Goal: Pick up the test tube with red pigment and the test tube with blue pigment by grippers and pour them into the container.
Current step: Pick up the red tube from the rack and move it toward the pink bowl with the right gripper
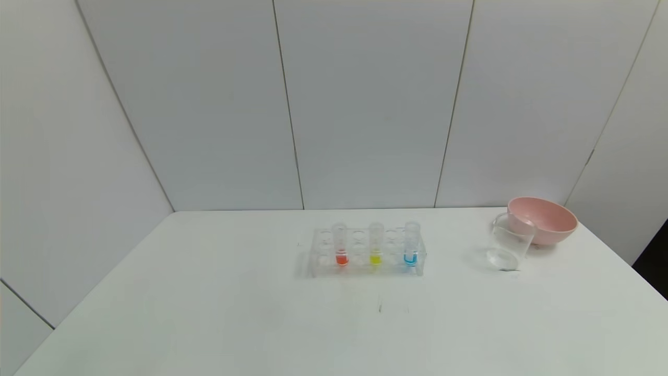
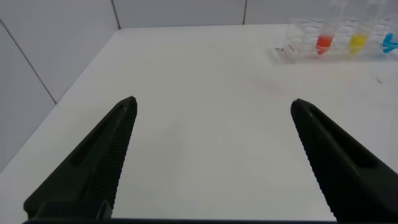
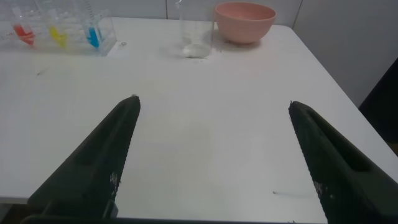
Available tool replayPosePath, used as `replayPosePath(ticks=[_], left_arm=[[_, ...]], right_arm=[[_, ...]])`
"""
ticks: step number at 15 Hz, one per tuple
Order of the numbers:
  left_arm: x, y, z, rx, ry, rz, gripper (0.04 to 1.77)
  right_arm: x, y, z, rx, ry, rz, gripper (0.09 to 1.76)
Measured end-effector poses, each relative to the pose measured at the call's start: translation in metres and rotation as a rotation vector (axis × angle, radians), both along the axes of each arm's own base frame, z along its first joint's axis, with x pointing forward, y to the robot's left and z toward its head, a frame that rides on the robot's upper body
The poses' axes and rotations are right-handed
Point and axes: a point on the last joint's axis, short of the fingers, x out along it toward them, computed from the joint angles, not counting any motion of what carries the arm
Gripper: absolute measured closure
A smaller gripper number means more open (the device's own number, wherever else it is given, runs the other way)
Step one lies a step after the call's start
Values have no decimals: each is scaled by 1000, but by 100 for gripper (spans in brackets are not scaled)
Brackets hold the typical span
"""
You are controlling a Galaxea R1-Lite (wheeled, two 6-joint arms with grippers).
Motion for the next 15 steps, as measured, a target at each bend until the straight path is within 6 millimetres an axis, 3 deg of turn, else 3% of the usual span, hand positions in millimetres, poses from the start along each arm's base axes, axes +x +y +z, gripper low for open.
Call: replayPosePath(ticks=[8, 11, 15], left_arm=[[0, 0, 0, 0, 0, 0, 5], [0, 0, 0, 0, 0, 0, 5], [0, 0, 0, 0, 0, 0, 5]], right_arm=[[-1, 0, 4, 9, -4, 8, 14], [-2, 0, 22, 23, -25, 12, 14], [11, 0, 66, 84, -34, 22, 14]])
